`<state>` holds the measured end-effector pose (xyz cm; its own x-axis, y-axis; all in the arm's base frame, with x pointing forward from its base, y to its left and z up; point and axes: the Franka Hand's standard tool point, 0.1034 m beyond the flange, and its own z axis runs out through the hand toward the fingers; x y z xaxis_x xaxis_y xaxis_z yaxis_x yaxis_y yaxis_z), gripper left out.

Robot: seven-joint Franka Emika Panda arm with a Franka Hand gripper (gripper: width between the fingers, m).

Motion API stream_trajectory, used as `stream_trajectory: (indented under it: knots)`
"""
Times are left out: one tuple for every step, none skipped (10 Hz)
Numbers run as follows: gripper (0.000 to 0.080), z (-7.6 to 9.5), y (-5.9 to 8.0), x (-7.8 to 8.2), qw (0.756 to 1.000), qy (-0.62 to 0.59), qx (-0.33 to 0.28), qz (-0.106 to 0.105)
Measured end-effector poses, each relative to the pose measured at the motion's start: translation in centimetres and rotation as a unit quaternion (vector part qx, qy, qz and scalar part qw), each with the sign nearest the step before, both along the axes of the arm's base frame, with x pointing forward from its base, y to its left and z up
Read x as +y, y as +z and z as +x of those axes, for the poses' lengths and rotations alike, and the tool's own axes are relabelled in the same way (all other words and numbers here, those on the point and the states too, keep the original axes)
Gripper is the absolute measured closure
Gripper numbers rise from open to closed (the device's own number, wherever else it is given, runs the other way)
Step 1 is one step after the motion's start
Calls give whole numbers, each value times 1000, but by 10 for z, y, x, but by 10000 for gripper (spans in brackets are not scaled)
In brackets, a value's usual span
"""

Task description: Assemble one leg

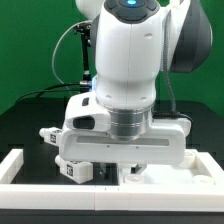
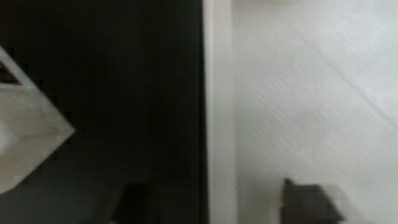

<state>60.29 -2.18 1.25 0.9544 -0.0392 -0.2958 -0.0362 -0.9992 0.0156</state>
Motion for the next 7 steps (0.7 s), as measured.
stream_trajectory:
  knots:
    - [326, -4, 12, 3, 1000, 2, 6, 3]
    - [211, -14, 25, 8, 1000, 6, 7, 8]
    - [211, -29, 34, 15, 1000, 6, 10, 8]
    - [162, -40, 43, 25, 1000, 7, 7, 6]
    - [153, -40, 40, 23, 1000, 8, 9, 8]
    - [153, -40, 38, 21, 1000, 6, 19, 7]
    - [153, -40, 37, 22, 1000, 7, 21, 7]
